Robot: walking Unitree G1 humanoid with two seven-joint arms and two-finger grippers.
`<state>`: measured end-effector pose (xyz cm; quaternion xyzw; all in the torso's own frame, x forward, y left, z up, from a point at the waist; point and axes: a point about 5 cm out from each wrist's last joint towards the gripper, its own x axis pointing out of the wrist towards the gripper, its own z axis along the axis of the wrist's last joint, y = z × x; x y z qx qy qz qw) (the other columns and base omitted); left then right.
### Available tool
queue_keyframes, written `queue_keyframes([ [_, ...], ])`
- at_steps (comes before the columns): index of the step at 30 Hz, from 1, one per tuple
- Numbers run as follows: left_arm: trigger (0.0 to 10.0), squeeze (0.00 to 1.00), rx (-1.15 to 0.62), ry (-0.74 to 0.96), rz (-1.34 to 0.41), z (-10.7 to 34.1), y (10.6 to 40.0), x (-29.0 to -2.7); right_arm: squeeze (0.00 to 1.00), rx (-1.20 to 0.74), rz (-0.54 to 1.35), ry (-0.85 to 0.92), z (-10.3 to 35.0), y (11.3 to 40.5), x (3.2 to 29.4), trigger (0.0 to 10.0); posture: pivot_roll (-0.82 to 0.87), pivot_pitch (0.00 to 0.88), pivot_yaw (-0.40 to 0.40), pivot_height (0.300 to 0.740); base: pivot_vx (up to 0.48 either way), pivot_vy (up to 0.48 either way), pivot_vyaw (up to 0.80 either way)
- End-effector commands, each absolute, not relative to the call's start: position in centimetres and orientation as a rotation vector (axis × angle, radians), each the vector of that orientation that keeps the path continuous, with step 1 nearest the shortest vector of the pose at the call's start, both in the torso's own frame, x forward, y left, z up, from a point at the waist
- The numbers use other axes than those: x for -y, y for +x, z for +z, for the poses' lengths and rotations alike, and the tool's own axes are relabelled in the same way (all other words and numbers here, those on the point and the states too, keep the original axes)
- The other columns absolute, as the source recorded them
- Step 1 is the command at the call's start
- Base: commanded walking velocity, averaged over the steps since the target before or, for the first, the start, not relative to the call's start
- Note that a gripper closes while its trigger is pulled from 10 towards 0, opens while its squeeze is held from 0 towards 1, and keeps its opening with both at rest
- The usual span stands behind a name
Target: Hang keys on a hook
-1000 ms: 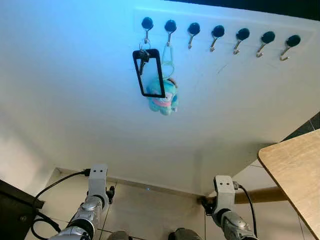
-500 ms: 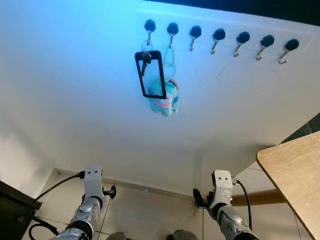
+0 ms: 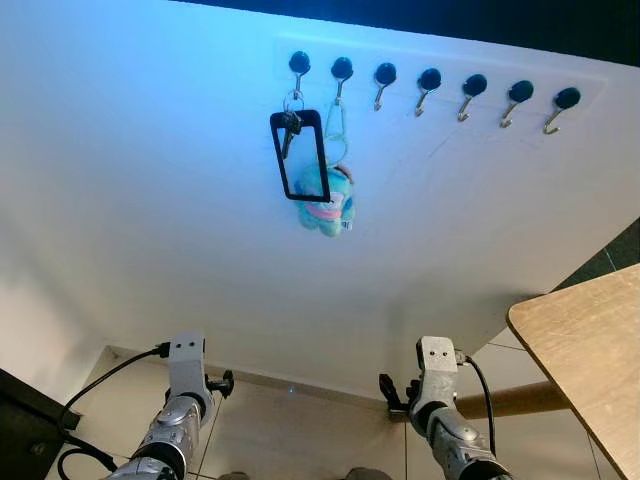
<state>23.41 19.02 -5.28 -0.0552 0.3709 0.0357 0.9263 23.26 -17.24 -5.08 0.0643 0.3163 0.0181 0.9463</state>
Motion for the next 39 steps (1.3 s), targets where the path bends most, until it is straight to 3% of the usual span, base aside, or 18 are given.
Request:
queue_keyframes([
  [1, 10.0, 0.0, -0.765, -0.099, 0.063, -5.4, 23.3, -18.7, 0.0, -0.649, 0.028, 0.143, -5.2, 23.1, 17.1, 10.0, 0.09, 0.048, -0.039, 0.74, 0.0, 0.0, 0.0],
  [22, 10.0, 0.0, -0.792, -0.026, 0.111, -5.4, 22.9, -20.9, 0.0, -0.64, 0.04, 0.146, -5.3, 23.0, 16.9, 10.0, 0.08, 0.075, -0.031, 0.74, 0.0, 0.0, 0.0],
  [39, 10.0, 0.0, -0.793, -0.022, 0.107, -5.4, 22.9, -20.8, 0.0, -0.637, 0.035, 0.204, -5.4, 22.6, 17.2, 10.0, 0.07, 0.073, -0.026, 0.74, 0.0, 0.0, 0.0],
])
